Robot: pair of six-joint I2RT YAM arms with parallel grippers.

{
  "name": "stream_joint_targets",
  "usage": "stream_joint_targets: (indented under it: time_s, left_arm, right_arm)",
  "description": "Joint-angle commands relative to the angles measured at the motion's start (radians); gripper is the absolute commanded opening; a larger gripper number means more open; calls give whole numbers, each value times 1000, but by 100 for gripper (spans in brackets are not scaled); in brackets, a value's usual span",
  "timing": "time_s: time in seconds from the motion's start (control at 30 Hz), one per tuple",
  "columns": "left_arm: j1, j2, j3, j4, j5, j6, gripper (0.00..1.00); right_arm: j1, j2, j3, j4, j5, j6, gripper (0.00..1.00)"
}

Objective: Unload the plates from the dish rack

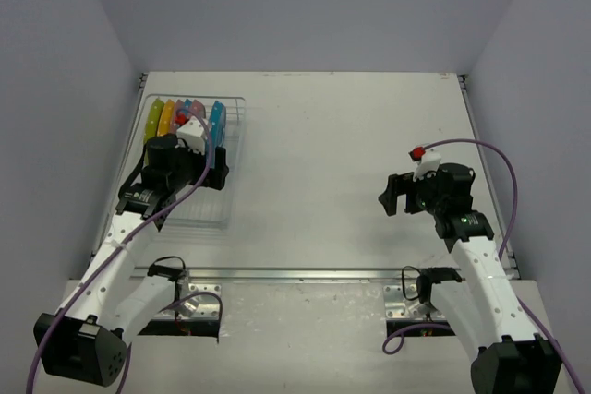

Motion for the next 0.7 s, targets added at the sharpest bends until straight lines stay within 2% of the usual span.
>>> stream_joint_targets:
  time_s: [0.0,0.2,0.33,0.43,0.53,0.67]
  left_arm:
    - [10,13,67,3,23,0,100]
    - [12,85,161,-67,14,-5,100]
    - [44,173,326,-141,-7,-14,100]
    - [117,262,433,-200,32,3,100]
    - [224,365,570,-265,128,45,97]
    - [313,522,762,-344,153,116,90]
  right_arm:
    - [-3,-2,41,15,0,0,99]
    - [-4,13,56,7,-14,-19,99]
    - [-3,36,78,-11,-38,-36,99]
    - [-4,51,84,-18,-47,-37,99]
    - [-3,55,77,-15,-67,-39,99]
    - [-5,69,83,-21,-85,-45,99]
